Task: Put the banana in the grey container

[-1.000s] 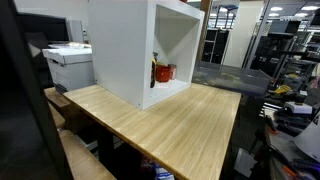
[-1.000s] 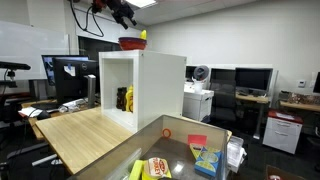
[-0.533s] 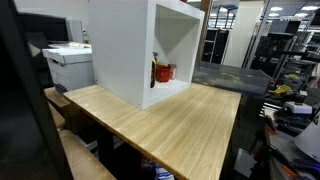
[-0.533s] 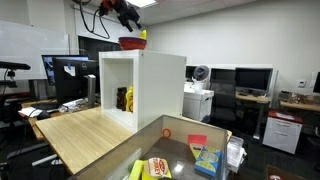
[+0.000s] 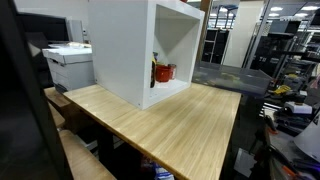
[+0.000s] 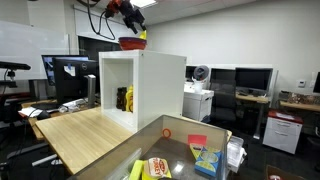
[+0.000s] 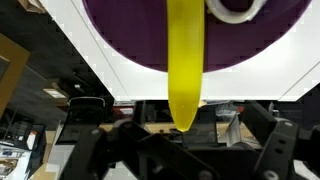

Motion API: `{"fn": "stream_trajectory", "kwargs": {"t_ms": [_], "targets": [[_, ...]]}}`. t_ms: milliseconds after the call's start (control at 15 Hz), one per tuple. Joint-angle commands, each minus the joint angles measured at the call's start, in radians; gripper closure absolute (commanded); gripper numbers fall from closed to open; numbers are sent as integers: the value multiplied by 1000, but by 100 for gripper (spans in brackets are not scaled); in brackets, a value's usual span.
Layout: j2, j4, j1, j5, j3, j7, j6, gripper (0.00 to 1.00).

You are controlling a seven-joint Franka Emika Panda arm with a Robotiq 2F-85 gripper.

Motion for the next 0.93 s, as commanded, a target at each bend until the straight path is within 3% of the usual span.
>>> {"fn": "stream_trajectory", "kwargs": {"t_ms": [0, 467, 867], "targets": [[25, 42, 26, -25, -21, 34, -30, 0], [51, 105, 68, -59, -21, 72, -99, 0], [65, 98, 60, -83, -51, 89, -100, 0]]}}
